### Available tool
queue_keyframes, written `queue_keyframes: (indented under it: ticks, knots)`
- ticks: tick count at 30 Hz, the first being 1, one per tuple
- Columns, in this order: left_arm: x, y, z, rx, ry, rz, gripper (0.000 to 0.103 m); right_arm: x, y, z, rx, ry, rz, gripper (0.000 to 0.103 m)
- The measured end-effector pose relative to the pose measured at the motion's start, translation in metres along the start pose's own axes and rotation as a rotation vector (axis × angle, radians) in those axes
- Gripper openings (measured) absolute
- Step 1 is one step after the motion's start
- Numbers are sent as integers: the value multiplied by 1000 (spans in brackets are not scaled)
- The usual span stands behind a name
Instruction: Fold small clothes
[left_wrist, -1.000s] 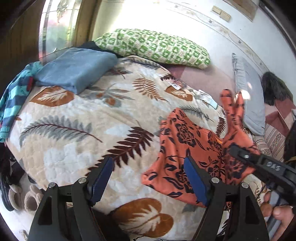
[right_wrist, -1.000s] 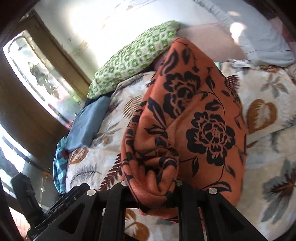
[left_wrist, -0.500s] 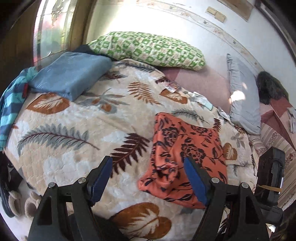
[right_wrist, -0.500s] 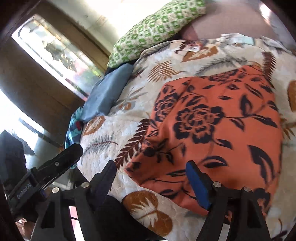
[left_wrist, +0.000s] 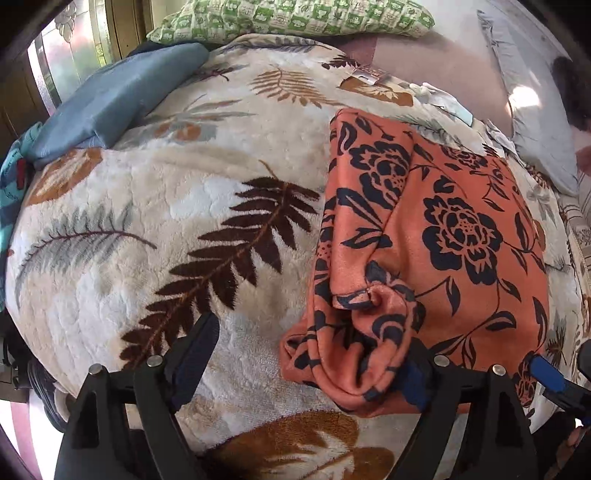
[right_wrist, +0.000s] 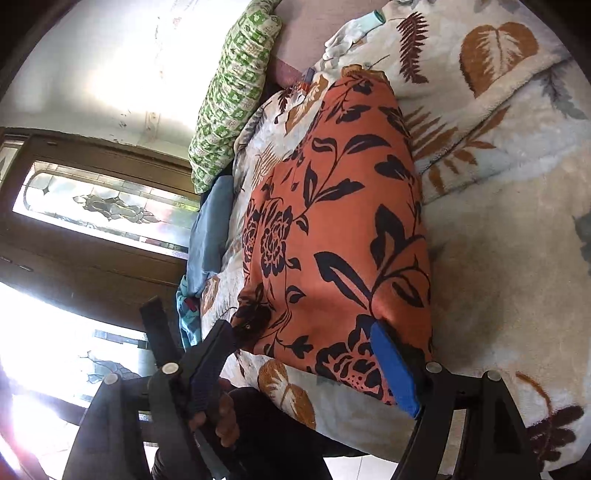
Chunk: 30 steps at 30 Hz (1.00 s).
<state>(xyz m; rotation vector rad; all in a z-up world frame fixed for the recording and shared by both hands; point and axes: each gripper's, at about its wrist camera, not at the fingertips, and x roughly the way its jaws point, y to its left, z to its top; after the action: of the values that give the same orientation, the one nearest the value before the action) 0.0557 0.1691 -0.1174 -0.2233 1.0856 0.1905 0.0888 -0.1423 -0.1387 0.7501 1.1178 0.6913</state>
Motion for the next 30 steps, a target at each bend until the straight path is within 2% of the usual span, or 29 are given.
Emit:
queue_keyframes:
  ticks: [1, 4, 6, 7, 9, 12, 13, 14, 15, 16, 17, 19, 21, 23, 25, 26, 27, 28, 30]
  knots:
    - [-13, -3, 2, 3, -32, -3, 87, 0, 0, 2, -4, 8, 3, 80]
    - [-48, -16, 9, 36, -142, -77, 87, -7, 10, 12, -28, 5, 41, 80]
    - [-54, -30, 14, 91, -175, -114, 87, -13, 20, 28, -60, -23, 70, 80]
    - [-49, -36, 16, 113, -169, -114, 87, -15, 24, 37, -65, -31, 98, 80]
    - [-25, -41, 16, 122, -118, -65, 87, -11, 26, 58, -44, -45, 154, 81]
    - [18, -25, 8, 57, 11, -11, 89, 14, 13, 84, 33, -17, 254, 83]
    - [27, -16, 4, 15, 29, -45, 93, 30, 1, 89, 65, 20, 219, 83]
    - [30, -7, 2, -29, 31, -86, 94, 49, -16, 91, 98, 62, 116, 81]
    - [30, -4, 2, -33, 28, -92, 94, 60, -32, 89, 149, 85, 83, 80]
    - [29, -5, 1, -14, 22, -85, 94, 57, -33, 89, 150, 57, 115, 80]
    - [28, -7, 0, 2, 14, -75, 94, 54, -25, 90, 117, 63, 104, 80]
    - [30, -9, -1, 9, 9, -66, 96, 45, -2, 95, 44, 57, 19, 81]
    - [30, -9, -1, 8, 3, -65, 96, 35, 20, 106, -32, 7, 50, 81]
    - [30, -9, -2, 16, -3, -64, 97, 34, 29, 122, -54, -27, 79, 85]
    - [30, -8, -3, 17, -7, -72, 98, 56, 13, 138, -51, -8, 9, 87]
    - [31, -9, -1, 15, -6, -78, 98, 73, -5, 145, -33, 46, -69, 86]
    - [32, -10, -1, 20, -4, -73, 98, 85, -21, 146, 16, 76, -80, 86]
    - [31, -9, -1, 23, -4, -70, 98, 79, -21, 145, 24, 38, -62, 86]
    - [31, -8, -2, 20, -8, -74, 98, 70, 3, 143, -43, 32, -103, 86]
